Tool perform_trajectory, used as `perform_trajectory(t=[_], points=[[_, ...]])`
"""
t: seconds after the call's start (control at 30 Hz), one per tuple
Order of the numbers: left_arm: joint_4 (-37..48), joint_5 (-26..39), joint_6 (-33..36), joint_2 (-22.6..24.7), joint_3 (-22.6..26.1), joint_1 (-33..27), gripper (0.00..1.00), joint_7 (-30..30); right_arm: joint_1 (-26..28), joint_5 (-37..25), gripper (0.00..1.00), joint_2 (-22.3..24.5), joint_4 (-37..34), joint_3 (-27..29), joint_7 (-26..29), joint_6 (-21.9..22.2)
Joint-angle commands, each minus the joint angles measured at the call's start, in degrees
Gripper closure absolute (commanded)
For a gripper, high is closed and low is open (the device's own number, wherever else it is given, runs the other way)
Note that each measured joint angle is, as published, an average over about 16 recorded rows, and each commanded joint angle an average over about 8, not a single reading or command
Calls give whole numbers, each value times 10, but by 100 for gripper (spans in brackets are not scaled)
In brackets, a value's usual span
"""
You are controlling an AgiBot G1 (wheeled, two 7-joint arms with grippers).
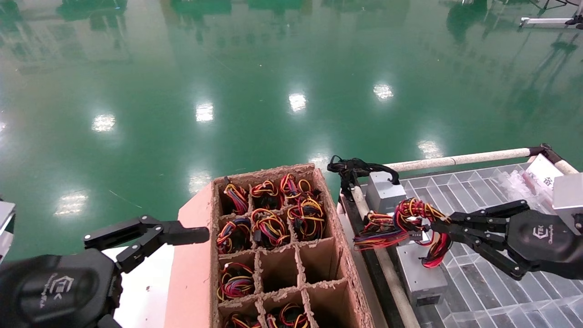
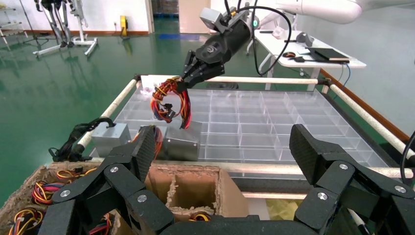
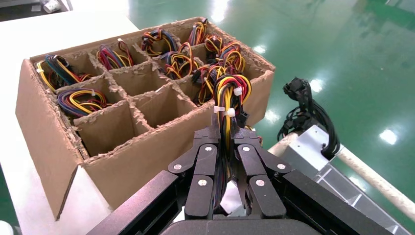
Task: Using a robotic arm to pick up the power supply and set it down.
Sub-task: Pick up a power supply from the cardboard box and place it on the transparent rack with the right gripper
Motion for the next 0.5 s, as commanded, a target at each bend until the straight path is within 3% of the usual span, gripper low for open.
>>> perform_trajectory(t=[0.03,0.5], points=[[0,0,0,0,0,0,0,0,2,-2,100,-4,-9,-2,-3,-3],[0,0,0,0,0,0,0,0,11,-7,100,-26,-116,-11,-52,-12]])
